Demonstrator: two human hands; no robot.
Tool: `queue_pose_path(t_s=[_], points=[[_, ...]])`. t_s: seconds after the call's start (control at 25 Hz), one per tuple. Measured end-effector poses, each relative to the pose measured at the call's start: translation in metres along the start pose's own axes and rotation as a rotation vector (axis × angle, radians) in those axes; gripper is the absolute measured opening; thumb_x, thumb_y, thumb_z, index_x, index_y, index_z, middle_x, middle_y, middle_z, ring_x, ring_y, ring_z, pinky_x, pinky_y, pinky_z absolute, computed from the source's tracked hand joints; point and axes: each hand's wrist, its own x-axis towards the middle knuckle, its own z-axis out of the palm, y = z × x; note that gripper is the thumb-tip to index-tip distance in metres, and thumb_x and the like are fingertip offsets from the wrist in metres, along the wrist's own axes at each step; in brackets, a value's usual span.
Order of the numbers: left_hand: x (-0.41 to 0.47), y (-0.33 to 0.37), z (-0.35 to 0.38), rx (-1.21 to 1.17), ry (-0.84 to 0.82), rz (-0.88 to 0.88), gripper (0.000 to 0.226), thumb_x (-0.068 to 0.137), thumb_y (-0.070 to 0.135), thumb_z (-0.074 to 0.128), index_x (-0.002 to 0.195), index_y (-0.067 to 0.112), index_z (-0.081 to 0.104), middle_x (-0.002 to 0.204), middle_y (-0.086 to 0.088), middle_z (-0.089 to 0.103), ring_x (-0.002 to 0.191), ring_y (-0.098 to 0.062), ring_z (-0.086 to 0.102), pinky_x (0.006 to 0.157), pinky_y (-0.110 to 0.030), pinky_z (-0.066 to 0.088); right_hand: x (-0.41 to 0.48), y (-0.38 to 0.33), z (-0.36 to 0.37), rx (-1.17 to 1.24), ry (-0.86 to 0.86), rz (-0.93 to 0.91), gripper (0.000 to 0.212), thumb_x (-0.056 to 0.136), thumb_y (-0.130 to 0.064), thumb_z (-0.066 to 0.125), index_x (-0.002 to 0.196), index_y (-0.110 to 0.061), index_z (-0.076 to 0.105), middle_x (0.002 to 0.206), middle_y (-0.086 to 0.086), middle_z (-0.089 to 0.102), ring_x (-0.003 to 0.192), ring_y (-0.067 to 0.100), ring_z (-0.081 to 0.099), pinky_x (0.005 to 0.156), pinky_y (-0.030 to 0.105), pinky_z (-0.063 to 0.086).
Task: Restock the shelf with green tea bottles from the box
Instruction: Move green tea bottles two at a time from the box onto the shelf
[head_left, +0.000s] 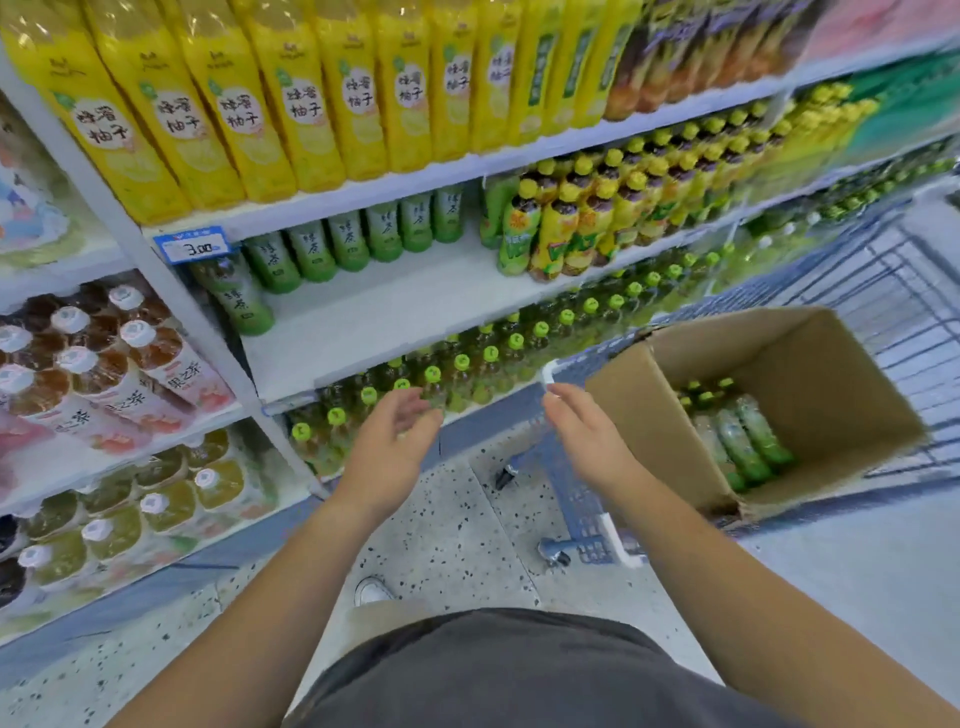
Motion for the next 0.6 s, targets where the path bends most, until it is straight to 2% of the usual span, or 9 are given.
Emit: queue_pose_path(t_s=[0.2,0.32,0.36,0.44,0.52,0.6], points=[[-0.020,0.036,0.108,-0.047,-0.031,0.005,0.030,0.100,0.040,0.060,0.129,0.033,0.055,0.122,0.021,0.060,0.110,0.008,0.055,0.082,-0.015,0.041,-0.022,0.048,-0.101,0.012,0.096,-0.017,0.048,0.102,-0.050,0.050,0.144,-0.028,0.049,0.137,-0.015,0.051,0.123,0.004,0.048,0.098,0.025,0.035],[-0.028,0.053,0.166,-0.096,-0.058,-0.036,0.025,0.101,0.041,0.058,0.126,0.038,0.056,0.119,0.028,0.057,0.106,0.012,0.053,0.085,-0.020,0.042,-0.029,0.068,-0.155,0.011,0.073,0.006,0.052,0.099,-0.056,0.049,0.144,-0.029,0.049,0.140,-0.013,0.052,0.122,0.002,0.052,0.100,0.027,0.040],[-0.029,0.059,0.185,-0.102,-0.071,-0.049,0.024,0.101,0.042,0.059,0.125,0.039,0.056,0.118,0.029,0.056,0.106,0.012,0.053,0.085,-0.021,0.043,-0.030,0.074,-0.172,0.016,0.063,0.016,0.049,0.099,-0.057,0.048,0.141,-0.031,0.050,0.139,-0.012,0.054,0.117,-0.004,0.055,0.096,0.025,0.043],[-0.027,0.068,0.218,-0.103,-0.103,-0.068,0.024,0.100,0.043,0.059,0.123,0.041,0.056,0.116,0.031,0.056,0.103,0.016,0.056,0.080,-0.016,0.042,-0.030,0.083,-0.205,0.036,0.085,0.057,0.045,0.101,-0.054,0.048,0.142,-0.034,0.048,0.135,-0.014,0.053,0.107,-0.010,0.054,0.087,0.020,0.041],[-0.022,0.077,0.247,-0.096,-0.143,-0.089,0.025,0.100,0.045,0.059,0.124,0.042,0.056,0.115,0.031,0.058,0.096,0.023,0.055,0.077,-0.013,0.042,-0.028,0.095,-0.232,0.055,0.123,0.109,0.047,0.102,-0.051,0.048,0.145,-0.032,0.046,0.133,-0.015,0.051,0.112,-0.001,0.051,0.092,0.023,0.036],[-0.011,0.083,0.272,-0.071,-0.184,-0.109,0.028,0.100,0.045,0.058,0.127,0.040,0.055,0.115,0.031,0.058,0.097,0.021,0.054,0.077,-0.013,0.041,-0.026,0.109,-0.254,0.083,0.149,0.158,0.048,0.101,-0.052,0.049,0.145,-0.032,0.046,0.133,-0.015,0.051,0.119,0.005,0.049,0.096,0.026,0.035]])
